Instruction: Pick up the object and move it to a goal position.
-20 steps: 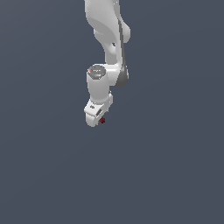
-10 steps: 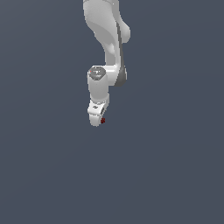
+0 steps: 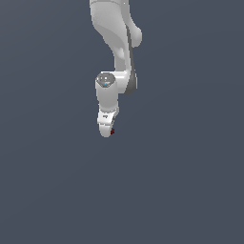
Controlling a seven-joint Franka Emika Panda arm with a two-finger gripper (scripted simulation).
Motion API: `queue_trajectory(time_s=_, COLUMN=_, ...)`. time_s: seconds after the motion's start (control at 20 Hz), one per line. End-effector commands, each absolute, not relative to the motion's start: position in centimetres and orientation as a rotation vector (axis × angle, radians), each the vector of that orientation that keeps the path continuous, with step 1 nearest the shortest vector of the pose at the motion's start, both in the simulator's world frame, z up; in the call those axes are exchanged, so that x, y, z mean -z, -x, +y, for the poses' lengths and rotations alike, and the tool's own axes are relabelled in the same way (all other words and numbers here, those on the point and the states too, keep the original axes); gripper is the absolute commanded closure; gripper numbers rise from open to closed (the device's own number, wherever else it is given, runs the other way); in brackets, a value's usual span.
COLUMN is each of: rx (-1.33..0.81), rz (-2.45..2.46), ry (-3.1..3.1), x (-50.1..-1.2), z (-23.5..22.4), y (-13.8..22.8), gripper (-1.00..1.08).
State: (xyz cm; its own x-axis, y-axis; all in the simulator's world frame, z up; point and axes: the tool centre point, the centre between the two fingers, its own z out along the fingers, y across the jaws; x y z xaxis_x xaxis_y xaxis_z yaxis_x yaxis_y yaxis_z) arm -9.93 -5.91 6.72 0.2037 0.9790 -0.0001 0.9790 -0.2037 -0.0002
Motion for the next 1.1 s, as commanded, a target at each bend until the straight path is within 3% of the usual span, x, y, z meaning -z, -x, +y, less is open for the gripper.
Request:
queue_trajectory(time_s=0.0, rx=0.0, rz=-1.982, ry=2.437, x=-6.7, z=-5.9, y=9.9, gripper=-0.92)
queue_trajectory(time_s=0.95, rx=0.0, rz=-1.989, ry=2.432, x=-1.7, z=-5.9, y=10.0, gripper=-0.92)
queue_trajectory(time_s=1.0, rx=0.0, rz=-1.989, ry=2.432, x=-1.7, z=-5.9, y=10.0, gripper=1.08)
queue_trajectory(time_s=1.05, rx=0.0, rz=-1.989, ry=2.432, x=-1.7, z=-5.9, y=10.0, gripper=1.08)
